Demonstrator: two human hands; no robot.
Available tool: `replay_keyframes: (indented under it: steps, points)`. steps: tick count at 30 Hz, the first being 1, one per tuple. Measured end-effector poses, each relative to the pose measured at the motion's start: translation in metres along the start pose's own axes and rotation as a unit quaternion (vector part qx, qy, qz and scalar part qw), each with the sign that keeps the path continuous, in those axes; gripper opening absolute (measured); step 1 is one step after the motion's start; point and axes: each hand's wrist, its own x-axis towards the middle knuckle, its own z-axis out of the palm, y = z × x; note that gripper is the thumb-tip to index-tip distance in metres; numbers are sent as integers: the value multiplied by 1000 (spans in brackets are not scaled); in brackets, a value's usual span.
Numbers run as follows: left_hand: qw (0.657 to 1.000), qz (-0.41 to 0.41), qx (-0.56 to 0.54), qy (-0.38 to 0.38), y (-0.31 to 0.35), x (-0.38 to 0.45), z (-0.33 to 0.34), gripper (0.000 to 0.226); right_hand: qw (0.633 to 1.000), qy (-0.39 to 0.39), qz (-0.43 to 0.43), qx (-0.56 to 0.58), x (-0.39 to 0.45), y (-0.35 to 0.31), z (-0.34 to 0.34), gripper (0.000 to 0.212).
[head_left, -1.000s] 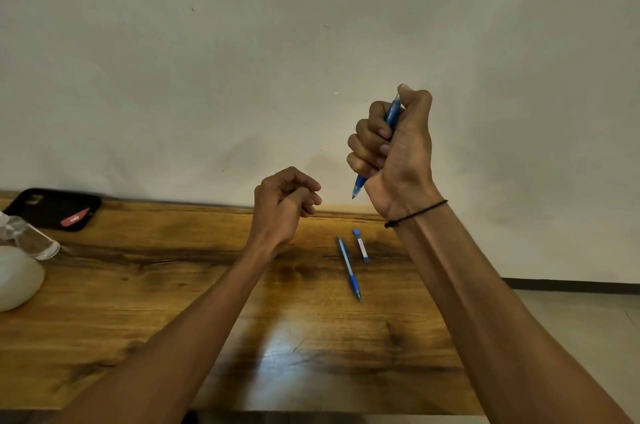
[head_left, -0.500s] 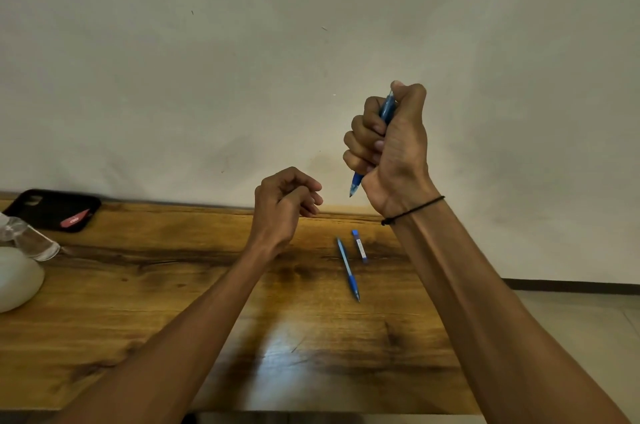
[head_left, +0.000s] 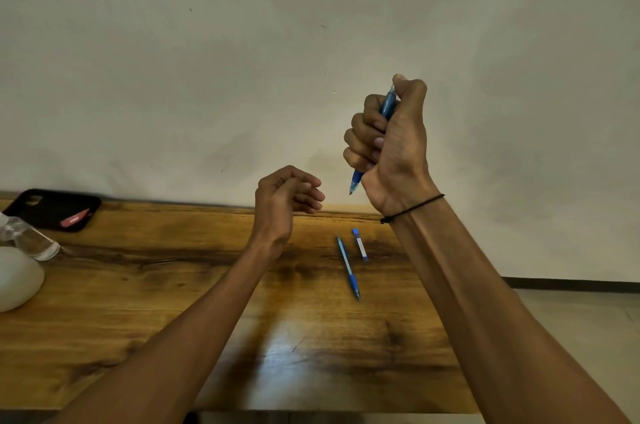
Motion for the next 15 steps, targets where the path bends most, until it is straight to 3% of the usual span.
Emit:
replay_keyframes:
  steps: [7, 15]
  points:
    - [997, -43, -69, 10, 1, 0, 3, 37, 1000, -3, 0, -6, 1, -1, 0, 56]
    - [995, -62, -65, 44, -3, 0, 1, 39, 1000, 3, -7, -4, 1, 0, -1, 57]
